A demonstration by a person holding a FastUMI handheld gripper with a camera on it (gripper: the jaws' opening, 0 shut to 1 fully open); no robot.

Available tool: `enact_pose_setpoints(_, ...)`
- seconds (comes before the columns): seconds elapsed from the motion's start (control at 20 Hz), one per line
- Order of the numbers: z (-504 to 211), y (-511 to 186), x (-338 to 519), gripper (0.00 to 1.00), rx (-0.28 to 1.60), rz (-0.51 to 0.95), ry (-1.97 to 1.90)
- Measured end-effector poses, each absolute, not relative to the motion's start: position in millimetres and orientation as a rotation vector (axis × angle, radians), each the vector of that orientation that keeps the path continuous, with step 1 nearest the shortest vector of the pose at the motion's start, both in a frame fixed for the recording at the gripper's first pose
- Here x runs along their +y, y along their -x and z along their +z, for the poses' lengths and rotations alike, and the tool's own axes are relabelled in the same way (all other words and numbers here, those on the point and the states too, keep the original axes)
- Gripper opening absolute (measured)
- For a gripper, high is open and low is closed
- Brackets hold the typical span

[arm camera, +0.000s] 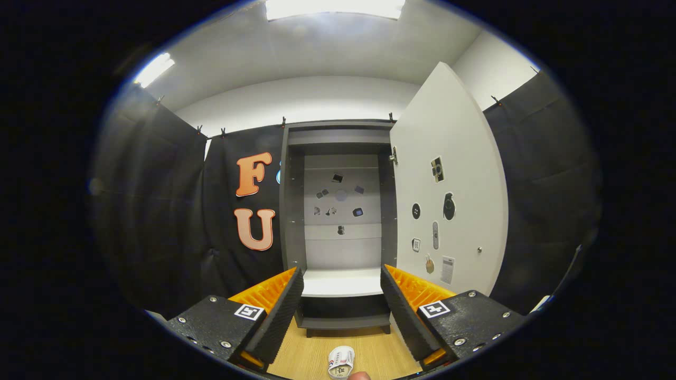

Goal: Open the shoe cabinet door, grab the shoes and put them into the shoe cabinet, then close the shoe cabinet door.

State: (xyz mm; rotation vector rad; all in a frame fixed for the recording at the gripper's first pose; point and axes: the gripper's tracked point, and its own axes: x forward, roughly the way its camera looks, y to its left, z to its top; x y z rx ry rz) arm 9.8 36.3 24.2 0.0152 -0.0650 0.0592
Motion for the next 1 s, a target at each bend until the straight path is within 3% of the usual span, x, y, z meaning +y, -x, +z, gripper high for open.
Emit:
enact_pose_setpoints(0.55,-7,-28,68,0.93,-0.002,0.028,-0.006)
enact_pose_setpoints(1.0,-85,-42,79,0.93,0.162,0.024,-0.033)
